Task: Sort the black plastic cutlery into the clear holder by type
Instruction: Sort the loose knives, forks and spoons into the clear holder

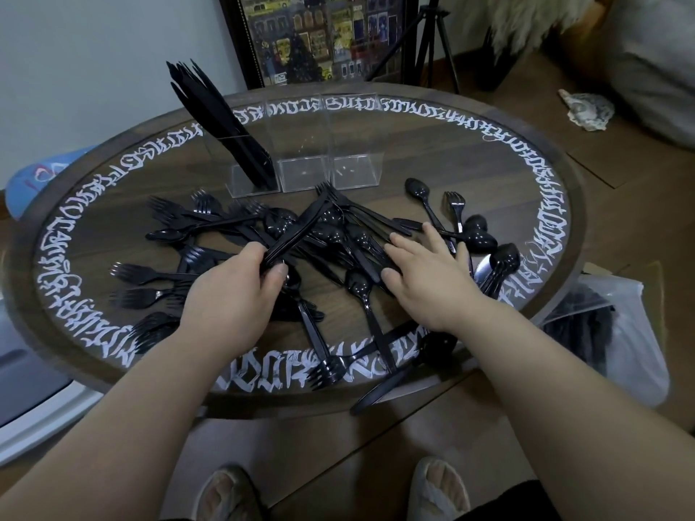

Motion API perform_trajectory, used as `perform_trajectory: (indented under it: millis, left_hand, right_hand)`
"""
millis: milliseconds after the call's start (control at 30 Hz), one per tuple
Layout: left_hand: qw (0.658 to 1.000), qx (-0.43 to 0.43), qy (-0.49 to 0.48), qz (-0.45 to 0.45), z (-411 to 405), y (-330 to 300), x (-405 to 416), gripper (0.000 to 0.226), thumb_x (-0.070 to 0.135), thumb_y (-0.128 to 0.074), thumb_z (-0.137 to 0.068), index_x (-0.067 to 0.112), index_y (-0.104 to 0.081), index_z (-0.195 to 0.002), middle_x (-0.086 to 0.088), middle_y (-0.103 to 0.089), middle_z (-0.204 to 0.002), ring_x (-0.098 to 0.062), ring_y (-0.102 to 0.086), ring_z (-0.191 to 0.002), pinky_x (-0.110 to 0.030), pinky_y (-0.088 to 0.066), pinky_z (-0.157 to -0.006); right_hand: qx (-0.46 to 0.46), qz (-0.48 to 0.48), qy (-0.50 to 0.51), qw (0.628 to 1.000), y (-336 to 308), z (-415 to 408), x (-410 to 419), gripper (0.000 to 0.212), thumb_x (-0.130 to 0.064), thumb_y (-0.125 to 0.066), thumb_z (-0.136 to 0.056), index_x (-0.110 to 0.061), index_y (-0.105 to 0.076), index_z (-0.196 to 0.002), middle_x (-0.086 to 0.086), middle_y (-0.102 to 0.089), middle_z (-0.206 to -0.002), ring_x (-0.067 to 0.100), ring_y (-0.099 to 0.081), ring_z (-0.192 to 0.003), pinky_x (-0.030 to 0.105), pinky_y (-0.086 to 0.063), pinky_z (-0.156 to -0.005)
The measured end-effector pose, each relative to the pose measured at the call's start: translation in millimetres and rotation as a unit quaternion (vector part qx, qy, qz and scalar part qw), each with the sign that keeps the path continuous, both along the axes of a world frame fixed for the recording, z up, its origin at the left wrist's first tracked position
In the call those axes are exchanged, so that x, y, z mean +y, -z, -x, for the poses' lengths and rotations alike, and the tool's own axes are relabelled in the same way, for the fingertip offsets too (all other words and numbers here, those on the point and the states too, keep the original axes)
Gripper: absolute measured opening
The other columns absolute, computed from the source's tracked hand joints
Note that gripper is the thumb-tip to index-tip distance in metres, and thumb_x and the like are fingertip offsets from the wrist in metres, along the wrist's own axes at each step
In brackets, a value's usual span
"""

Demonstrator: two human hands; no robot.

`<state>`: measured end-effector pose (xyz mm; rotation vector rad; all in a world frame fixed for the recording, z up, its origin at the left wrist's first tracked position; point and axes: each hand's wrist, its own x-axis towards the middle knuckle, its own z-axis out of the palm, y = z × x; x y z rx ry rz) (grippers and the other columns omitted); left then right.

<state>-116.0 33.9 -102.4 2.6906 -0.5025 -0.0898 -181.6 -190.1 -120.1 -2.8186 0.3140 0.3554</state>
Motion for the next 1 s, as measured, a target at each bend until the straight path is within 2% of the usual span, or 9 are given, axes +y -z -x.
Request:
perform_trajectory:
  millis: [67,133,200,300,500,800,900,1000]
  left_hand:
    - [1.0,0.003,-0.001,0.007,-0.8,0.4,1.3,0.032,0.044,-0.039,-0.097,0.014,-0.05,-0.098,-0.001,-0.056,-0.073,-0.022,-0.053,-0.067,-0.039,-0.044,-0.063]
    - [1.0,0.005,0.0,0.013,-1.7,1.4,2.4,0.034,0.044,-0.037,-0.097,0.013,-0.051,-0.097,-0.002,-0.056,-0.072,-0.021,-0.053,-0.066,-0.04,-0.044,-0.063]
    - [1.0,0.004,0.003,0.016,-2.2,2.6,2.9,0.034,0.043,-0.035,-0.097,0.013,-0.051,-0.096,-0.002,-0.056,-0.071,-0.02,-0.053,-0.065,-0.04,-0.043,-0.062]
    - [1.0,-0.003,0.005,0.013,-2.2,3.7,1.9,0.032,0.042,-0.036,-0.098,0.014,-0.052,-0.096,0.0,-0.055,-0.071,-0.017,-0.051,-0.064,-0.037,-0.04,-0.06]
    - [1.0,-0.021,-0.004,0.014,-3.0,6.4,2.7,0.028,0.039,-0.038,-0.098,0.015,-0.05,-0.092,0.003,-0.051,-0.069,-0.017,-0.047,-0.062,-0.034,-0.03,-0.055]
    - [1.0,-0.03,-0.006,0.003,-5.8,6.3,11.5,0.024,0.04,-0.037,-0.099,0.019,-0.046,-0.091,0.007,-0.048,-0.068,-0.01,-0.044,-0.06,-0.03,-0.027,-0.051]
    - [1.0,-0.025,-0.006,-0.001,-6.8,6.7,10.1,0.027,0.041,-0.036,-0.098,0.018,-0.049,-0.095,0.008,-0.047,-0.069,-0.011,-0.043,-0.06,-0.03,-0.027,-0.052]
    - [1.0,-0.017,-0.006,-0.001,-5.9,6.9,5.2,0.032,0.042,-0.037,-0.098,0.015,-0.052,-0.103,0.008,-0.047,-0.07,-0.015,-0.045,-0.063,-0.033,-0.028,-0.055]
  right_hand:
    - [-0.044,-0.003,0.019,0.999,-3.3,1.8,-4.3,0.047,-0.04,-0.03,-0.1,-0.027,-0.033,-0.146,-0.012,-0.019,-0.157,0.022,0.008,-0.147,0.061,0.001,-0.113]
    - [-0.081,0.013,0.055,0.995,-4.5,3.5,-12.0,0.051,-0.042,-0.034,-0.099,-0.029,-0.028,-0.147,-0.009,-0.017,-0.158,0.024,0.006,-0.147,0.061,-0.003,-0.113]
    - [-0.063,0.028,0.073,0.995,-2.4,4.7,-19.4,0.057,-0.048,-0.034,-0.098,-0.029,-0.019,-0.149,-0.007,-0.008,-0.16,0.026,0.006,-0.147,0.062,-0.004,-0.112]
    - [-0.008,0.034,0.046,0.998,2.4,7.6,-19.0,0.059,-0.052,-0.029,-0.098,-0.029,-0.016,-0.15,-0.007,-0.004,-0.16,0.024,0.004,-0.147,0.064,-0.003,-0.112]
    - [-0.051,0.053,0.003,0.997,4.5,7.7,-0.2,0.053,-0.051,-0.026,-0.099,-0.037,-0.017,-0.149,-0.002,0.003,-0.16,0.029,0.018,-0.145,0.063,0.003,-0.111]
    - [0.002,0.015,-0.088,0.996,4.2,2.2,22.4,0.05,-0.053,-0.023,-0.099,-0.048,-0.009,-0.147,-0.003,0.009,-0.16,0.029,0.021,-0.144,0.064,0.009,-0.109]
    - [0.003,0.023,-0.062,0.998,-2.2,8.2,14.0,0.057,-0.061,-0.021,-0.095,-0.047,-0.004,-0.148,0.0,0.013,-0.16,0.03,0.023,-0.143,0.063,0.008,-0.111]
    - [0.028,0.039,0.012,0.999,-5.6,17.6,-4.1,0.066,-0.066,-0.017,-0.092,-0.039,-0.001,-0.15,0.005,0.012,-0.16,0.032,0.021,-0.144,0.061,0.007,-0.111]
